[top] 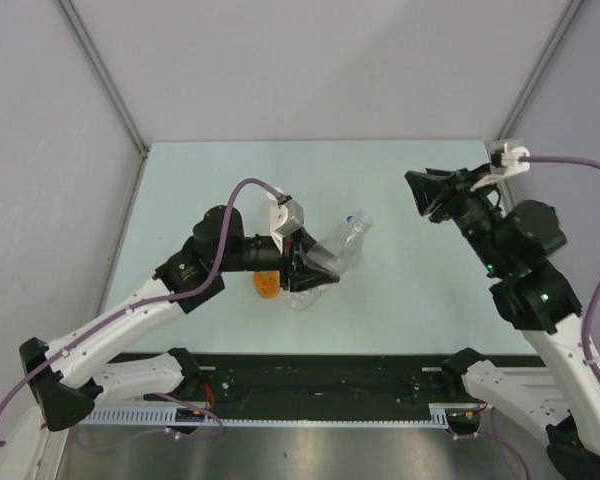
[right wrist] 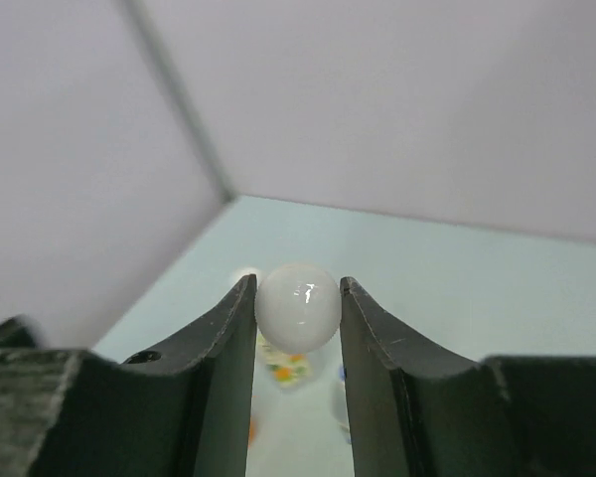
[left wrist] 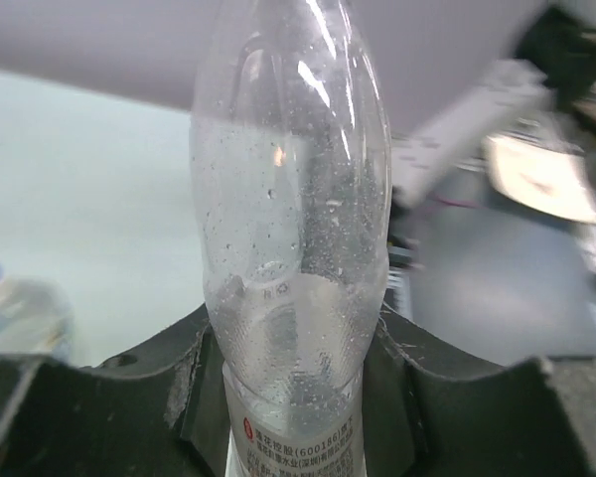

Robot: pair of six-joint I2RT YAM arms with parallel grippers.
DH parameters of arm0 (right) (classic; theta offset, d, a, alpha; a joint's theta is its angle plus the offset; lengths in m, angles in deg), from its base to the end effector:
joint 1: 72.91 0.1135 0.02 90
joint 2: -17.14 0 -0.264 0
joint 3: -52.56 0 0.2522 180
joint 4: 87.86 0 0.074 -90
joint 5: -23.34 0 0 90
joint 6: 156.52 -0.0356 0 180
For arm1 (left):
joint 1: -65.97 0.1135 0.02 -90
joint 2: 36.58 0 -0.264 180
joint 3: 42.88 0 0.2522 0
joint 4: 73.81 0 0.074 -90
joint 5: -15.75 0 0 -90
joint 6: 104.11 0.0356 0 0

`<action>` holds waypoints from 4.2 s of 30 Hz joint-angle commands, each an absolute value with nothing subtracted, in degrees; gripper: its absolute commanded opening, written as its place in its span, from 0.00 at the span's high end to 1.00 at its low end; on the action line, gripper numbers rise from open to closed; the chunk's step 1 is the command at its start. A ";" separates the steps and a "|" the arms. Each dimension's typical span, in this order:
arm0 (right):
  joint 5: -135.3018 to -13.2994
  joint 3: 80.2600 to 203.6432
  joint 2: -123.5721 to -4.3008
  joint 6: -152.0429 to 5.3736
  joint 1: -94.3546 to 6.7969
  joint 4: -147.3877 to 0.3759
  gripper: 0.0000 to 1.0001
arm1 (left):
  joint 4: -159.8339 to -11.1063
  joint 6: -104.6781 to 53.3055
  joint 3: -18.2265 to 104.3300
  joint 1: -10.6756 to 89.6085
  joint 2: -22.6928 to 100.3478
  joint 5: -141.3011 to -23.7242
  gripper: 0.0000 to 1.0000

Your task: Unscrew the bottle caps

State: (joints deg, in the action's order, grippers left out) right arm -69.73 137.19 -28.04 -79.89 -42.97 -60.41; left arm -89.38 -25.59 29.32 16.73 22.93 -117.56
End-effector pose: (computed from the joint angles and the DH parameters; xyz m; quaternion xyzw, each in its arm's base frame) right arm 0.1167 0.0694 0.4838 -0.1113 0.6195 0.3023 0.7158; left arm 0.1329 -0.1916 0.3914 0.4586 0.5550 -0.5545 0.4175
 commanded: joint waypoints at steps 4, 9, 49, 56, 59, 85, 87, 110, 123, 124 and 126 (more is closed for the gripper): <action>-32.03 128.29 -33.39 -87.25 -46.44 -54.41 1.00 | -95.49 -19.64 28.11 13.24 19.33 -71.58 1.00; -35.89 121.78 -40.32 -93.58 -55.75 -55.73 1.00 | -92.14 -21.31 23.53 12.88 13.53 -63.80 1.00; -40.29 132.23 -92.10 -102.73 -63.59 -56.35 0.89 | -89.33 -19.82 19.40 6.20 2.09 -68.01 1.00; -41.87 132.41 -92.45 -101.59 -63.59 -56.17 0.58 | -88.72 -19.82 18.87 6.20 2.27 -67.84 1.00; -42.31 132.41 -92.46 -101.41 -63.59 -56.26 0.42 | -88.98 -19.82 18.87 6.20 2.36 -67.75 1.00; -47.83 130.74 -39.32 -93.34 -46.56 -59.41 0.20 | -87.84 -18.77 19.31 6.29 7.10 -68.88 1.00; -56.87 129.87 -35.61 -91.57 -42.96 -61.96 0.20 | -86.08 -16.92 20.36 6.46 8.15 -75.19 1.00; -88.46 128.81 -20.30 -95.79 -40.91 -63.91 0.00 | -76.76 -29.84 32.14 14.20 28.19 -115.65 1.00; -84.94 128.72 -25.04 -93.42 -34.85 -64.61 0.17 | -80.36 -28.17 33.20 13.67 29.16 -117.32 0.99; -84.77 128.72 -25.22 -93.33 -34.50 -64.78 0.18 | -80.63 -28.08 33.20 13.67 29.08 -117.75 1.00; -83.98 128.81 -25.39 -92.80 -33.45 -65.31 0.21 | -81.59 -27.64 33.28 13.67 29.25 -117.93 0.99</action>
